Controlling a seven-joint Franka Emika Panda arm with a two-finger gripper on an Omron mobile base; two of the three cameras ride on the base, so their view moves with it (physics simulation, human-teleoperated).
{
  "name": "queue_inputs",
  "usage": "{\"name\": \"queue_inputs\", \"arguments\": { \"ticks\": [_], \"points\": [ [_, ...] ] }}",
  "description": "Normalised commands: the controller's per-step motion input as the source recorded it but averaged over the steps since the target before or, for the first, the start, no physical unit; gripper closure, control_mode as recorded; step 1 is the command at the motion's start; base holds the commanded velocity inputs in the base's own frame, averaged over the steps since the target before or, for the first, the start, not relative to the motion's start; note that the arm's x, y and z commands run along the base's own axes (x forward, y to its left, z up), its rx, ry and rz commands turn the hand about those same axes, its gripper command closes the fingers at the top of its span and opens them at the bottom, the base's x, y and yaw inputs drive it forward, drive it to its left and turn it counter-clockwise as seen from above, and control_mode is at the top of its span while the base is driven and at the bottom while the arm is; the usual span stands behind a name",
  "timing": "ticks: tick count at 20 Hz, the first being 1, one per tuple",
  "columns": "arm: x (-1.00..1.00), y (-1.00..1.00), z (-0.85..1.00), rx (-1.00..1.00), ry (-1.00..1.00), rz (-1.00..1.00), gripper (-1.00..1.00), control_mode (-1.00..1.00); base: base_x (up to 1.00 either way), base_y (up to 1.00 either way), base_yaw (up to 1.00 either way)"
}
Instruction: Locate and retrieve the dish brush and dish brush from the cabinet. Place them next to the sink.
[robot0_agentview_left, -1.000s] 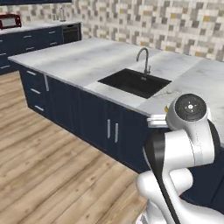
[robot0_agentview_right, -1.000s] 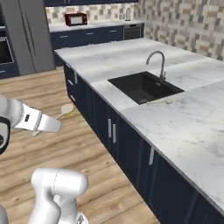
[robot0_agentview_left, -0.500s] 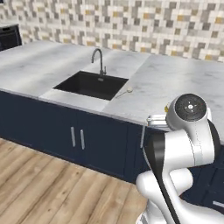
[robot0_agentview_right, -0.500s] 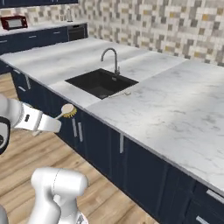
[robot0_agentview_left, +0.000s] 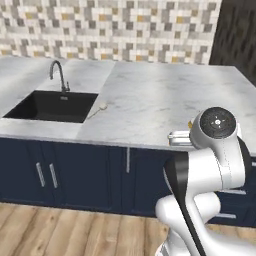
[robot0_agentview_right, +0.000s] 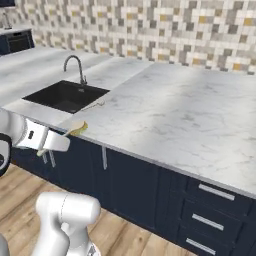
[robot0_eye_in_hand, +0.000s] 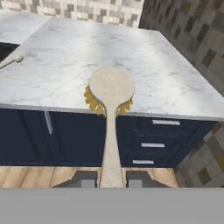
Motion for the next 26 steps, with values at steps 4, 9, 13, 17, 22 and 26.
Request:
{"name": "queue_inputs", "arguments": {
  "ticks": [4,9,13,17,22,26],
  "points": [
    [0.00,0.00,0.00,0.00,0.00,0.00,1.00,1.00,0.00,0.00,-0.49],
    [0.00,0.00,0.00,0.00,0.00,0.00,1.00,1.00,0.19,0.15,-0.41],
    [0.00,0.00,0.00,0.00,0.00,0.00,1.00,1.00,0.51,0.39,-0.28],
    [0.00,0.00,0.00,0.00,0.00,0.00,1.00,1.00,0.52,0.43,-0.26],
    [0.00,0.00,0.00,0.00,0.00,0.00,1.00,1.00,0.41,0.52,-0.23],
    [0.00,0.00,0.00,0.00,0.00,0.00,1.00,1.00,0.00,0.82,-0.12]
  ]
}}
